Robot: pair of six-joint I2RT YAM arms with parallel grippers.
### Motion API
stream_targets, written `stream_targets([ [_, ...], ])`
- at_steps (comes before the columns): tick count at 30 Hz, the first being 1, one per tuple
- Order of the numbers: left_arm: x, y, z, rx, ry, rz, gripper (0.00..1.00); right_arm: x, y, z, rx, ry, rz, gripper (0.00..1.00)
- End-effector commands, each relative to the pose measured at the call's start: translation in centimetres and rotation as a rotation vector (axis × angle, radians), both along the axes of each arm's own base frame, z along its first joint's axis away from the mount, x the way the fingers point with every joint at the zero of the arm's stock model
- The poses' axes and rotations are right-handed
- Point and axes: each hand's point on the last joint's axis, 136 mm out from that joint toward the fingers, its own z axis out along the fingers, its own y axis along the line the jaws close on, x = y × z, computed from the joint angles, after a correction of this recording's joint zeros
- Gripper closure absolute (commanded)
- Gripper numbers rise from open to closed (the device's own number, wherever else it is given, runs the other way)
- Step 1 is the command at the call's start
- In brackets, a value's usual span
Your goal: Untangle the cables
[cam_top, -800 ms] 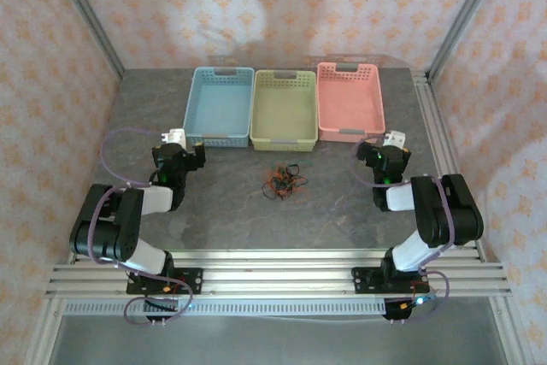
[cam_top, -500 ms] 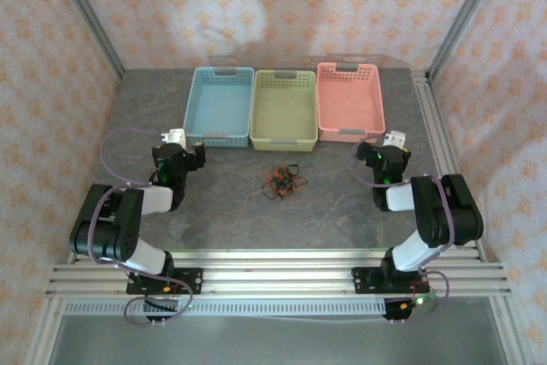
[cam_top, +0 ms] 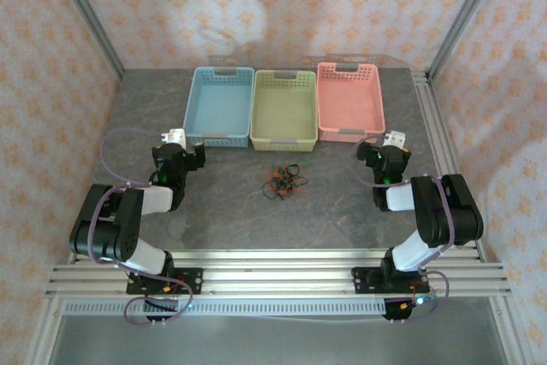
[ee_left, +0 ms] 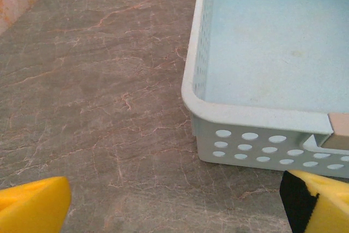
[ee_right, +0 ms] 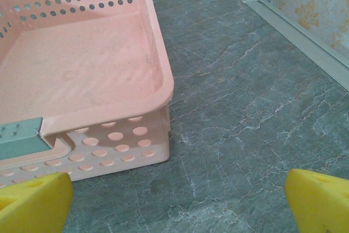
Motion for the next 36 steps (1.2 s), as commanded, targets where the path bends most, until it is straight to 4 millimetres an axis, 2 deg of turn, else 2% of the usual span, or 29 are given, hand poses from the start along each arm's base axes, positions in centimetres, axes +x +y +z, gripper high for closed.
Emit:
stream_targets([
  [1, 0.62, -0.03, 0.92, -0.004, -0.031, 0.003, 0.0, 0.2, -0.03, 1.18, -0.01, -0.032, 0.006, 0.0],
  [36, 0.69, 0.05, 0.86, -0.014, -0.029, -0.001, 0.0, 0.19, -0.42, 1.17, -0.007, -0.03, -0.018, 0.0],
])
